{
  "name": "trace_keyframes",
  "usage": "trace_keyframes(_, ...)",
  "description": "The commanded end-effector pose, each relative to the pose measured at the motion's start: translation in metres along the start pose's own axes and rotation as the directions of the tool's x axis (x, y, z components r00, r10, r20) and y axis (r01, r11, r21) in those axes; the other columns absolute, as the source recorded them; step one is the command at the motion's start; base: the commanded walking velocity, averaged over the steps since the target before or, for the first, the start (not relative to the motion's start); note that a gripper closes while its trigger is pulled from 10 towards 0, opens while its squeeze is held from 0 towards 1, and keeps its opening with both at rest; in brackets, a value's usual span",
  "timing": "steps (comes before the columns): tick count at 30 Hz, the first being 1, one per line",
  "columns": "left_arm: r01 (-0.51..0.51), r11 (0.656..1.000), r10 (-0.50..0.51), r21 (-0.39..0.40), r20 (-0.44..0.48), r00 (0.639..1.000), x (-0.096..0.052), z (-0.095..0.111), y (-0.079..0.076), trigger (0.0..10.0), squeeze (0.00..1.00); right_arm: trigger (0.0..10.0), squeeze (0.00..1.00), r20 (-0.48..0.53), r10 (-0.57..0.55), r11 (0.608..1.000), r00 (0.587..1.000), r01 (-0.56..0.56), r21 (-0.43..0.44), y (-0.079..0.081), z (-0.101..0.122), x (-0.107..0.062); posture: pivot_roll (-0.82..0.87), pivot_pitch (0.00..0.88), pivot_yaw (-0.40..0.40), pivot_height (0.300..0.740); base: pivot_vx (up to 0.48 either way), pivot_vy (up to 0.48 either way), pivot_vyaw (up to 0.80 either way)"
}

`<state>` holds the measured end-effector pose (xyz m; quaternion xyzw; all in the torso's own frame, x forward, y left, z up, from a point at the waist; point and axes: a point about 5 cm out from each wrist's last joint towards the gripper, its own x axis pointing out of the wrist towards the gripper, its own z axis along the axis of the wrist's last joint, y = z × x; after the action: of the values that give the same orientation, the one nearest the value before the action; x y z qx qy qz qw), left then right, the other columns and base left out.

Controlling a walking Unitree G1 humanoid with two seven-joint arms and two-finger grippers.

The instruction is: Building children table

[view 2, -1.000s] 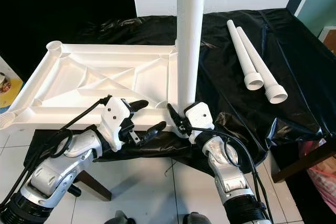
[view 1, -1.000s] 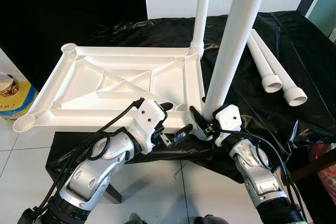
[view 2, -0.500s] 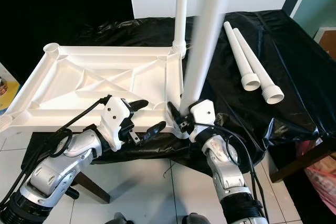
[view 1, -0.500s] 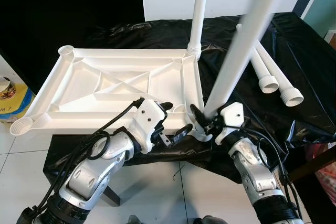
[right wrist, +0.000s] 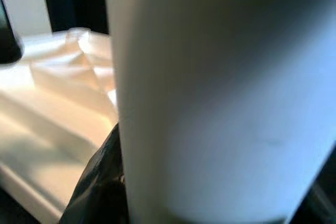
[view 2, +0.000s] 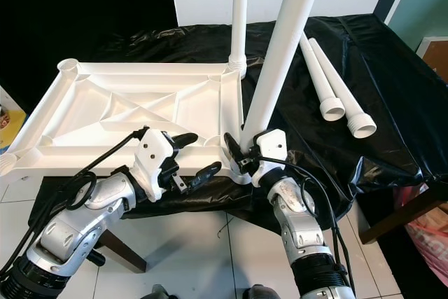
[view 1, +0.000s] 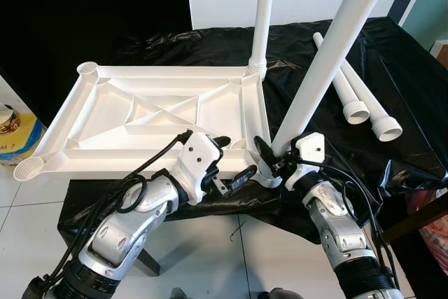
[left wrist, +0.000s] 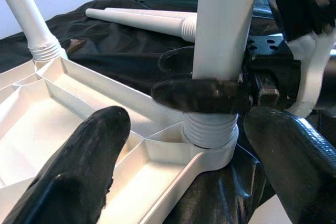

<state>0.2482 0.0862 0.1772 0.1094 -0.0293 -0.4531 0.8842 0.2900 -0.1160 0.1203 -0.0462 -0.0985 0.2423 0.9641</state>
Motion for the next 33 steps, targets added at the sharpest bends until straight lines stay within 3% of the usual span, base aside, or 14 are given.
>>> trace_keyframes(1, 0.141, 0.990, -0.141, -0.004, -0.007, 0.990, 0.0005, 0.0002, -0.0080, 10.0, 0.00, 10.0, 0.00, -0.138, -0.006, 1.000, 0.990, 0.005, -0.006, 0.0028, -0.0263, -0.0120, -0.03, 0.090, 0.003, 0.740, 0.000, 0.000, 0.00)
trace_keyframes(14, 0.139, 0.990, -0.139, -0.002, -0.006, 0.990, 0.0001, 0.0005, -0.0069, 10.0, 0.00, 10.0, 0.00, -0.138, 0.042, 0.998, 0.989, -0.049, -0.045, 0.0075, -0.0286, -0.0156, -0.03, 0.088, 0.005, 0.740, 0.000, 0.000, 0.00)
trace_keyframes(22, 0.141, 0.990, -0.141, 0.004, -0.005, 0.990, 0.0006, 0.0011, -0.0058, 10.0, 0.00, 10.0, 0.00, -0.223, 0.041, 0.999, 0.974, -0.047, -0.021, 0.0019, -0.0340, -0.0128, -0.03, 0.079, 0.008, 0.740, 0.000, 0.000, 0.00)
trace_keyframes(33, 0.141, 0.990, -0.141, 0.012, 0.000, 0.990, 0.0017, 0.0019, -0.0046, 10.0, 0.00, 10.0, 0.00, -0.232, 0.022, 0.999, 0.972, -0.014, 0.036, -0.0013, -0.0345, -0.0118, -0.03, 0.069, 0.007, 0.740, 0.000, 0.000, 0.00)
